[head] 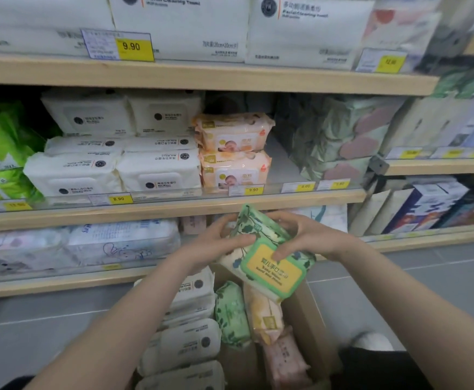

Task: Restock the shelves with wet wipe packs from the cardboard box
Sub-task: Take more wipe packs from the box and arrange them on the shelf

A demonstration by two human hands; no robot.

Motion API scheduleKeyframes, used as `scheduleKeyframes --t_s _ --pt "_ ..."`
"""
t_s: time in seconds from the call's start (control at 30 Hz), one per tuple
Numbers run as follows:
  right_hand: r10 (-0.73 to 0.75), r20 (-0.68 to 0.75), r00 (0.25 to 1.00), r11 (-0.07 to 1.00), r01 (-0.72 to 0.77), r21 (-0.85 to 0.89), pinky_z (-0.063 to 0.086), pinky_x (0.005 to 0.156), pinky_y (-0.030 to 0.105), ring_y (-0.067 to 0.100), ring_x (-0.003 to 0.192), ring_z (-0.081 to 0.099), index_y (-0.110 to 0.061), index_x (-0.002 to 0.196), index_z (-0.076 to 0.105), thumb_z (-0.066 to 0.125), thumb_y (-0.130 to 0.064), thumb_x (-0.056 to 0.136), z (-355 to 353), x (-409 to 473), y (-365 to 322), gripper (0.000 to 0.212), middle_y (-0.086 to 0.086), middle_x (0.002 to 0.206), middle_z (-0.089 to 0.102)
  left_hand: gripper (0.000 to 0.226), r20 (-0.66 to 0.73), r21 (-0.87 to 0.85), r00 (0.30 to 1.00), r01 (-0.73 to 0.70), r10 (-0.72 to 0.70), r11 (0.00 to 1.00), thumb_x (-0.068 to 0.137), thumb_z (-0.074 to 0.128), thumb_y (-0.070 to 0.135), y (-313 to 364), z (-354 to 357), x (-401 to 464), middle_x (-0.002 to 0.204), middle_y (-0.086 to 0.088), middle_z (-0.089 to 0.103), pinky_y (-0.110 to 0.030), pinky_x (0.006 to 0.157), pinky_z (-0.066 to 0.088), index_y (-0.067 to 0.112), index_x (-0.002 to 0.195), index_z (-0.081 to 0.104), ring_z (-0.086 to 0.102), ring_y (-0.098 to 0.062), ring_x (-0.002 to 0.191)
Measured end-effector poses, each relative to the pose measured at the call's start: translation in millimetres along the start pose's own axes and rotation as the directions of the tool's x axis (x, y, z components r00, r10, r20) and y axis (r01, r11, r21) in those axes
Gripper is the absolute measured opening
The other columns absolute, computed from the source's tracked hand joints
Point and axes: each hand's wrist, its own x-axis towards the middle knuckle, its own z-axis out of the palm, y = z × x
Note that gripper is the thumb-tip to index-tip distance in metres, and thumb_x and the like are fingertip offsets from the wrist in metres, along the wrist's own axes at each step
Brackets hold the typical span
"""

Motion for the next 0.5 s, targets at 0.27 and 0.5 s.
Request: scheduleKeyframes --t_s 0.27,0.5 --pt "0.119 0.116 0.986 0.980 -0.098 -0.170 0.054 0.086 0.027 0.012 0.104 0.066 -0.043 0.140 0.026 0.074 -0.018 0.080 4.3 2.4 3.7 0.081 -0.005 0.119 0.066 0.089 -0.084 -0.063 0.996 0.014 -0.020 0.998 0.049 0.067 0.075 -14.3 19.3 10.0 0.111 0.003 0.069 -0.042 0.088 0.054 0.028 0.124 0.055 0.069 -0.015 0.093" --pt "0.100 0.053 0.994 0.978 -0.088 -0.187 0.054 0.091 0.037 0.013 0.101 0.067 -0.037 0.144 0.018 0.087 -0.016 0.064 -1.5 -0.3 15.7 0.108 -0.003 0.115 0.067 0.079 -0.068 0.091 0.997 -0.023 0.029 0.996 0.056 0.060 0.075 -4.4 32.7 11.7 0.118 0.008 0.064 -0.035 0.093 0.050 0.033 0.122 0.053 0.064 -0.010 0.101"
